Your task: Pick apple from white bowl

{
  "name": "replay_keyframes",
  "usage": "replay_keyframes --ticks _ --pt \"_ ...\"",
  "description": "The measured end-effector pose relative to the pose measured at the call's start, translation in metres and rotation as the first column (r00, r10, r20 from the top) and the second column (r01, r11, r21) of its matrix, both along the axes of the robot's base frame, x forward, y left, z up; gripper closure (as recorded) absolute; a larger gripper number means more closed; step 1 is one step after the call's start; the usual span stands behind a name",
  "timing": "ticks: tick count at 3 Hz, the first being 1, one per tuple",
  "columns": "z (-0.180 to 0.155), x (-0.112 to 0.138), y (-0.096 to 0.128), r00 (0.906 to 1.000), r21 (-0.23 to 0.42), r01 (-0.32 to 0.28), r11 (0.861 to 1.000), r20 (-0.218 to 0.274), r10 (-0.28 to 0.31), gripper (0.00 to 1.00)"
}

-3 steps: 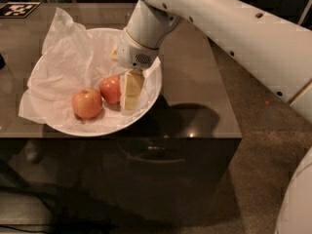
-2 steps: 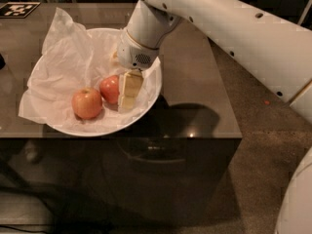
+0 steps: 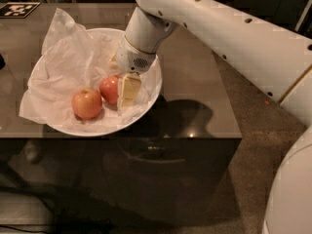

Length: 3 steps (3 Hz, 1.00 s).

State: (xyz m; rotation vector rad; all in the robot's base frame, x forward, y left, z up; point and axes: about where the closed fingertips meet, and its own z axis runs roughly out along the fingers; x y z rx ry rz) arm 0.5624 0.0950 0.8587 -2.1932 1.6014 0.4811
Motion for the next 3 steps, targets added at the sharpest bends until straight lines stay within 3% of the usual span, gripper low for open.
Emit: replay_keyframes --ticks 1,3 --pt "-0.0103 0.0003 0.0007 1.0000 0.002 -0.004 1.000 -0.004 0.004 0.15" --pt "-0.0095 -0.0004 0.0009 1.0000 0.005 -0.006 1.000 -0.005 0.006 0.58"
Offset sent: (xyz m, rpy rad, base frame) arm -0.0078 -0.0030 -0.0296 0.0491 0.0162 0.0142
